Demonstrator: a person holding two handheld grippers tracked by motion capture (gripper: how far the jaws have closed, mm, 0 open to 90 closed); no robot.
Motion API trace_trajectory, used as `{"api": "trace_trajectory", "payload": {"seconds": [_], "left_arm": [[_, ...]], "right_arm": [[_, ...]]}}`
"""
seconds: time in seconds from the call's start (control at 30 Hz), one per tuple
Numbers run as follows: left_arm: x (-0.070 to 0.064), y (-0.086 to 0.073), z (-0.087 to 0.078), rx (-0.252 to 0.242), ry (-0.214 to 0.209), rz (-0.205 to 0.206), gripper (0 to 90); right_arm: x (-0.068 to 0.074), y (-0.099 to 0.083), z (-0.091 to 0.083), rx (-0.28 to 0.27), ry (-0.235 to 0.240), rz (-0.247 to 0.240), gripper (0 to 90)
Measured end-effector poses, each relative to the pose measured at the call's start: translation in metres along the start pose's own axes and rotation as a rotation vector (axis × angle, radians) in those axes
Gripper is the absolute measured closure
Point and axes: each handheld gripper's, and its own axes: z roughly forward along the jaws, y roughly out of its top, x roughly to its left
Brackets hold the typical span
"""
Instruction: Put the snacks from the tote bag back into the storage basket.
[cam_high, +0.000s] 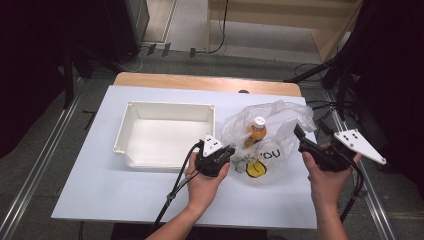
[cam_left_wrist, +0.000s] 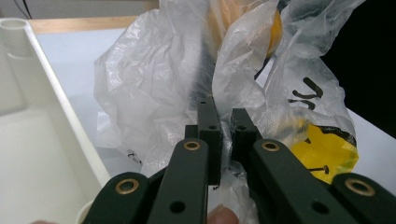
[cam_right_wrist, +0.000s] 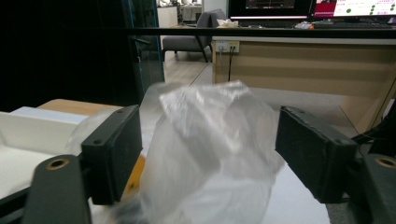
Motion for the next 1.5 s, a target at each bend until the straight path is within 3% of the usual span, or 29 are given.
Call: {"api": "trace_trajectory", "payload": {"seconds": [0.13, 0.3, 0.53, 0.8, 0.9, 1.03, 1.13, 1.17, 1.2, 1.3, 1.5], "left_arm": [[-0.002, -0.006, 0.001, 0.008, -0.003, 0.008, 88.4], [-0.001, -0.015, 0.001, 0.022, 0.001, 0.011, 88.5], [0.001, -0.032, 0.002, 0.056, 0.016, 0.012, 88.7], [0.000, -0.040, 0.003, 0.067, 0.018, 0.029, 88.6], [0.000, -0.043, 0.004, 0.059, -0.005, 0.040, 88.2], [-0.002, -0.045, 0.005, 0.055, -0.001, 0.061, 88.0], [0.001, -0.045, 0.005, 0.055, -0.005, 0.039, 87.7], [0.001, -0.045, 0.005, 0.056, -0.006, 0.038, 87.6], [0.001, -0.045, 0.005, 0.056, -0.008, 0.041, 87.5], [0.000, -0.046, 0.005, 0.052, -0.005, 0.050, 87.3], [-0.001, -0.046, 0.004, 0.044, -0.002, 0.048, 86.9]], "right_arm": [[-0.004, -0.006, 0.032, 0.055, -0.012, 0.022, 49.1], [-0.009, -0.032, 0.065, 0.151, 0.014, 0.048, 76.3], [-0.012, -0.070, 0.095, 0.307, -0.014, 0.067, 85.6], [-0.011, -0.095, 0.109, 0.417, -0.020, 0.052, 86.8], [-0.011, -0.098, 0.110, 0.435, -0.018, 0.046, 86.9], [-0.011, -0.101, 0.107, 0.439, -0.013, 0.042, 83.9], [-0.013, -0.099, 0.098, 0.393, 0.019, 0.095, 64.1], [-0.013, -0.096, 0.094, 0.372, 0.024, 0.113, 53.6], [-0.013, -0.094, 0.091, 0.361, 0.027, 0.116, 49.8], [-0.011, -0.083, 0.075, 0.290, 0.041, 0.116, 43.4], [-0.005, -0.058, 0.046, 0.189, 0.035, 0.057, 37.5]]}}
